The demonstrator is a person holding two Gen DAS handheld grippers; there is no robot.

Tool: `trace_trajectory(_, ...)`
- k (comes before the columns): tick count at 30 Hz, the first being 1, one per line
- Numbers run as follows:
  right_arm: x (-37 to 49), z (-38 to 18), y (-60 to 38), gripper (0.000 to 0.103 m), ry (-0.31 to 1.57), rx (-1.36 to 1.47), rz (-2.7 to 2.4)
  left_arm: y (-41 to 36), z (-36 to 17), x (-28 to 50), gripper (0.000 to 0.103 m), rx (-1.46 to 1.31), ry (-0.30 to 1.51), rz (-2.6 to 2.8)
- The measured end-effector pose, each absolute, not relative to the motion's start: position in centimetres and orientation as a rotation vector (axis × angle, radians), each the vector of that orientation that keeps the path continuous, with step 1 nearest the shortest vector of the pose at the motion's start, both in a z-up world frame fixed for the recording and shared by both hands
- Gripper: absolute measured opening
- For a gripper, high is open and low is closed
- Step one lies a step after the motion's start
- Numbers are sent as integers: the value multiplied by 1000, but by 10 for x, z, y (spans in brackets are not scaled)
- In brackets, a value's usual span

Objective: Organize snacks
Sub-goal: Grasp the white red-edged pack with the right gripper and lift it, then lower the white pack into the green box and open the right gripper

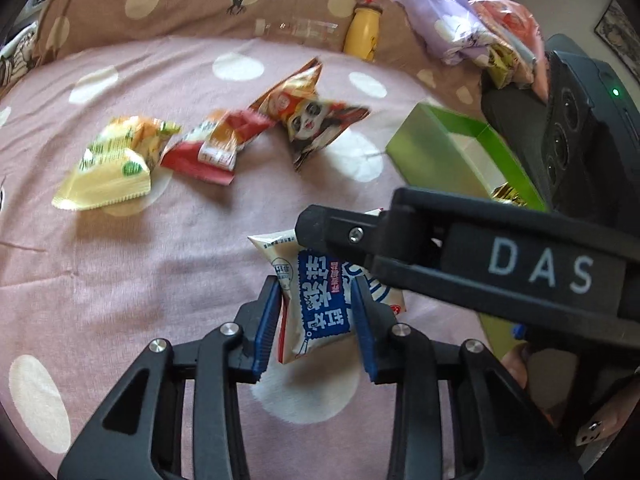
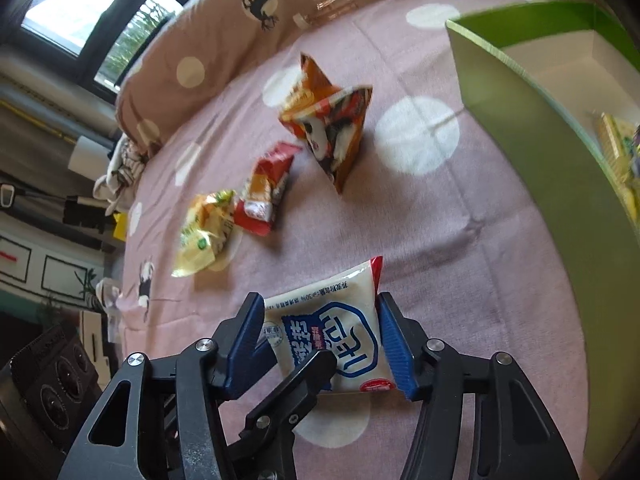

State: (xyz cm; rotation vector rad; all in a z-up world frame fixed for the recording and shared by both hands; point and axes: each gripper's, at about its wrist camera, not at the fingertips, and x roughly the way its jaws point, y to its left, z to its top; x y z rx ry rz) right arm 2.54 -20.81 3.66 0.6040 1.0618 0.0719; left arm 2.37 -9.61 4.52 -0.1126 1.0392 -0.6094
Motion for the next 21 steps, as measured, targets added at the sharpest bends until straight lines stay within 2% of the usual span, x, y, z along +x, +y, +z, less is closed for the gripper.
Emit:
trace_trajectory(9, 4, 81, -245, 60, 878, 637, 16, -140, 100, 13, 34, -69, 861, -681)
trace_trajectory(21, -35, 105, -319, 61, 698, 698, -182, -224, 118, 4, 34, 34, 793, -842)
